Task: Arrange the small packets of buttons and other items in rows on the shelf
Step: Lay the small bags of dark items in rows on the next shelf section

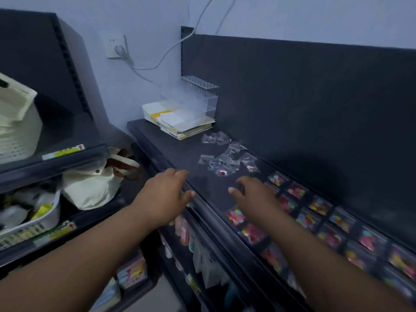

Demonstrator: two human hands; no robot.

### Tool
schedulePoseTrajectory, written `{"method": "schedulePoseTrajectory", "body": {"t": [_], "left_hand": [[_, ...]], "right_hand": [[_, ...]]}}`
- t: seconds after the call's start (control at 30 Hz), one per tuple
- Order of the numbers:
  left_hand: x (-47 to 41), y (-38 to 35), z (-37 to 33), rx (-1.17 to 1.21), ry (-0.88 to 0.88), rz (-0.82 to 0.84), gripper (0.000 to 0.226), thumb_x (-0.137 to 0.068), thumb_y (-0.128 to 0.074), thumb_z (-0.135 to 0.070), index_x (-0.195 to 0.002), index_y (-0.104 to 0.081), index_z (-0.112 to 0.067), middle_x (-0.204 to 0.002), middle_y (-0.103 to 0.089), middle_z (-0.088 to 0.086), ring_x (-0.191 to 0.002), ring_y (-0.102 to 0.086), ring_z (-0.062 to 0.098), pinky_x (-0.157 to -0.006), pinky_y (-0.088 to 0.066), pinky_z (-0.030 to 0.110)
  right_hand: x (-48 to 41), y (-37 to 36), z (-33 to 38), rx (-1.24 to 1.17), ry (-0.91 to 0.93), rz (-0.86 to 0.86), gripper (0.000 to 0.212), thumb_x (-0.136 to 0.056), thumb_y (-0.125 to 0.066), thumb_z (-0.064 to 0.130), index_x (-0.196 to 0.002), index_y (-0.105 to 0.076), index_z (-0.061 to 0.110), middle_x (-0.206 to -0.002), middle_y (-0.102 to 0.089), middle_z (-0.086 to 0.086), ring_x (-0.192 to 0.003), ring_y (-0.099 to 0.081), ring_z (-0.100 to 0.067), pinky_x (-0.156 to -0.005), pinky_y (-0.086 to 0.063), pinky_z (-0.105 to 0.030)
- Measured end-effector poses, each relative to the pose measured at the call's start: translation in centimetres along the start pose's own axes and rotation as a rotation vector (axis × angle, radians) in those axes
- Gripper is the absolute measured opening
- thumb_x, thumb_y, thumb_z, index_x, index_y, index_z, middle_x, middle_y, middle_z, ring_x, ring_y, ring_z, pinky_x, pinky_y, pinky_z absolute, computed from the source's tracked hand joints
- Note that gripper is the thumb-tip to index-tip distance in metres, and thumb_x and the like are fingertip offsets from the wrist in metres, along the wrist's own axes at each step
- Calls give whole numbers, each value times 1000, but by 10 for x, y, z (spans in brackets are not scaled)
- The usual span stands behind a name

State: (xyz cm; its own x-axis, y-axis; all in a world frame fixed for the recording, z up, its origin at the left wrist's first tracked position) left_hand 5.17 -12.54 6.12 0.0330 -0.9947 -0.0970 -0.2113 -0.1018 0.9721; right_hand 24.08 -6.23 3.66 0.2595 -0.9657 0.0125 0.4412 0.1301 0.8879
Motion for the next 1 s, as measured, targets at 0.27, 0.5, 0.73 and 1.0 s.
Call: {"method": "schedulePoseTrajectory", "body": {"t": [0.27,0.5,0.73,1.0], "left_hand": [[-109,-24,30,153,145,90,46,-92,-49,-47,-123,-52,-12,-124,-57,11,-113,-55,28,-92,-45,34],[-200,-57,48,126,58,286,52,-92,-49,-47,-130,-47,-11,-133,-53,10,-120,-51,28,-91,-41,31],[-264,-95,48,140,-96,423,44,-89,-52,-44,-115,-50,-9,-122,-54,12,-108,-54,29,-76,-40,30],[-280,-108,34,165,-290,512,30,-73,-73,-36,-88,-55,-17,-100,-56,6,-88,-55,20,-65,-38,27]], "right_hand": [[-84,-29,-22,-365,-343,16,36,-89,-51,48,-80,-57,13,-83,-66,-13,-79,-65,-29,-78,-56,-45],[-126,-48,-25,-304,-554,29,35,-89,-51,49,-68,-43,22,-72,-53,2,-73,-56,-22,-49,-34,-22],[-146,-55,-14,-224,-699,-99,32,-86,-55,48,-93,-54,16,-99,-60,-2,-84,-58,-21,-64,-37,-24],[-163,-71,3,-64,-692,-135,51,-81,-62,45,-122,-51,17,-122,-48,-8,-106,-58,-29,-85,-46,-31]]}}
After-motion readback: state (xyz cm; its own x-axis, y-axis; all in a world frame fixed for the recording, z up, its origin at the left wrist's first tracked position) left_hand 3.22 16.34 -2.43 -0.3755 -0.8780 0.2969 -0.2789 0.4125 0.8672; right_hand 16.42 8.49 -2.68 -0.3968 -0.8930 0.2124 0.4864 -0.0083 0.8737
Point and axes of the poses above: each hand's wrist, its own x-axis away from the middle knuckle, its own y-axis out of the back of the hand, z = x × y, the point moved 6 cm from there along -x, towards the middle knuckle
